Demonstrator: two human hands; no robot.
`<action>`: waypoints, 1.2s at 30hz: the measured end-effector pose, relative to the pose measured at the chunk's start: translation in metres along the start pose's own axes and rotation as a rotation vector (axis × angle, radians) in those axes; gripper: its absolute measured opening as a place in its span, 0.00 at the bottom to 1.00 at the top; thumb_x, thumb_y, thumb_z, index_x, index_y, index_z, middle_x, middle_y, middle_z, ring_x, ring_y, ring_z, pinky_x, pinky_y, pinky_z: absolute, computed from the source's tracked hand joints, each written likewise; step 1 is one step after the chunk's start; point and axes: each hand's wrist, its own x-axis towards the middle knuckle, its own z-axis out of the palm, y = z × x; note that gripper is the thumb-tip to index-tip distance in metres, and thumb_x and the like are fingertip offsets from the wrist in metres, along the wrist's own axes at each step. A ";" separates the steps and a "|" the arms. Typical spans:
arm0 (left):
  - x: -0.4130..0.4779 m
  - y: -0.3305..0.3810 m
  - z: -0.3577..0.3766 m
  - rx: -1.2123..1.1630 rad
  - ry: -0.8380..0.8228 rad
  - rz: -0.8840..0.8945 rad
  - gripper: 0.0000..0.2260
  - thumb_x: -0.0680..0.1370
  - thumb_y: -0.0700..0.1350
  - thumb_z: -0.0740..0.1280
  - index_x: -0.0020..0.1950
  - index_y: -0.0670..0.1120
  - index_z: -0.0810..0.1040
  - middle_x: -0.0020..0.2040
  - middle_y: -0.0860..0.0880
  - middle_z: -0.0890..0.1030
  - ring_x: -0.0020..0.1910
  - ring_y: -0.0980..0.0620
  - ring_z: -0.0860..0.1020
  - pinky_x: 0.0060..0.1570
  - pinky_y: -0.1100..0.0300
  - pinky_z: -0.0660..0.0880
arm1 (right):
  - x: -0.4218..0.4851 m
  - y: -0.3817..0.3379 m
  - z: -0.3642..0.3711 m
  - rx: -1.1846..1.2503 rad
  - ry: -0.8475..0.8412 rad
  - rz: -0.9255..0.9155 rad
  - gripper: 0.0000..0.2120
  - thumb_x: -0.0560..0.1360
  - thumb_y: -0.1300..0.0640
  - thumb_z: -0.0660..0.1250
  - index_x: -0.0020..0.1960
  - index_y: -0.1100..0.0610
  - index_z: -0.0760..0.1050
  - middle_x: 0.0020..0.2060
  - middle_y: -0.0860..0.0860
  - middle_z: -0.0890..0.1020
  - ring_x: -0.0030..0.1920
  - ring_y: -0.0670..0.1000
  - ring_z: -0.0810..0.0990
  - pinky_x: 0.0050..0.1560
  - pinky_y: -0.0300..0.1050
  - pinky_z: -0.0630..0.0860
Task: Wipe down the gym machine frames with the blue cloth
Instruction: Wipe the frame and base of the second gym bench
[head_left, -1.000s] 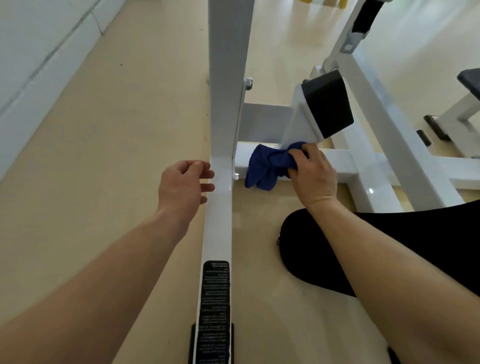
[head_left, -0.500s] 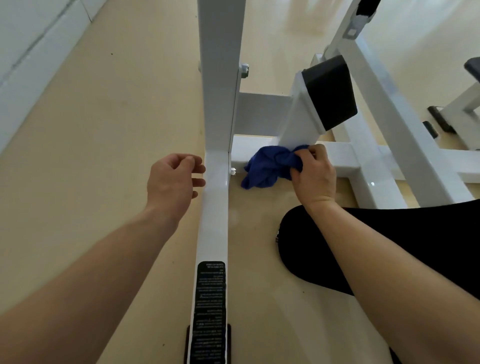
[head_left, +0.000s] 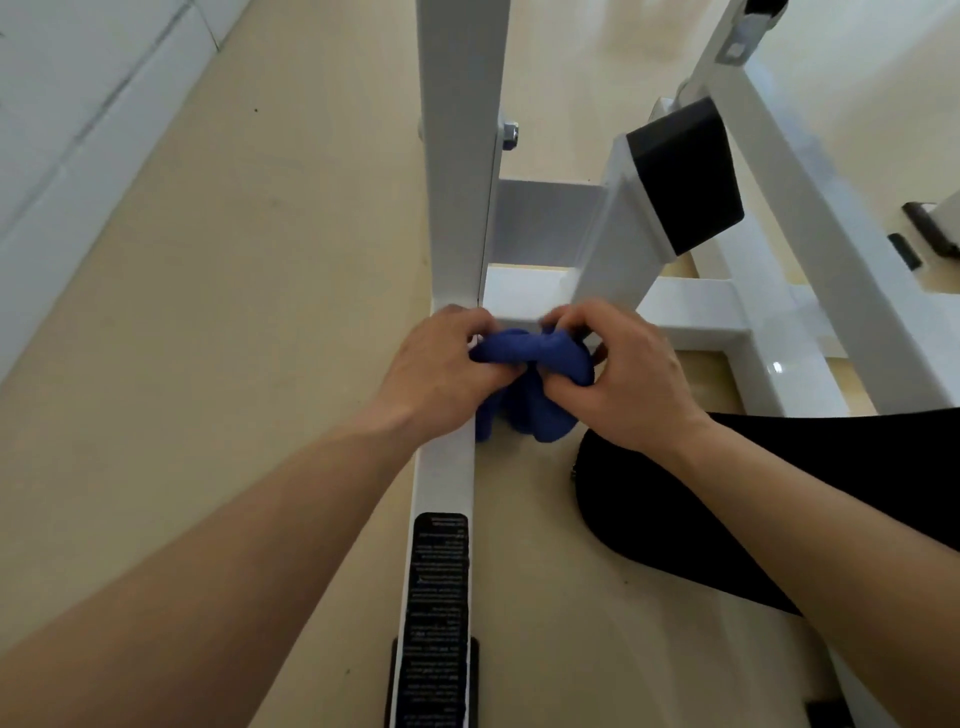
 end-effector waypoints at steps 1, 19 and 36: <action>0.001 0.000 -0.002 -0.039 0.012 -0.030 0.05 0.72 0.49 0.72 0.42 0.53 0.77 0.40 0.56 0.79 0.39 0.58 0.76 0.35 0.71 0.67 | 0.001 0.001 -0.001 -0.018 0.008 0.019 0.14 0.67 0.49 0.72 0.48 0.50 0.71 0.43 0.43 0.79 0.43 0.44 0.76 0.42 0.41 0.74; 0.014 0.016 0.001 -0.478 0.233 -0.399 0.06 0.77 0.49 0.70 0.49 0.50 0.75 0.45 0.51 0.81 0.45 0.52 0.81 0.46 0.57 0.79 | 0.005 -0.009 0.000 0.443 -0.124 0.218 0.32 0.75 0.51 0.73 0.75 0.44 0.62 0.63 0.45 0.74 0.58 0.39 0.77 0.55 0.32 0.76; 0.008 -0.024 -0.022 -0.588 0.257 -0.455 0.10 0.81 0.43 0.61 0.48 0.46 0.82 0.44 0.50 0.86 0.43 0.49 0.84 0.44 0.56 0.80 | 0.031 0.035 0.109 -0.509 -0.135 0.064 0.26 0.79 0.57 0.57 0.77 0.60 0.63 0.76 0.61 0.62 0.76 0.65 0.59 0.76 0.62 0.58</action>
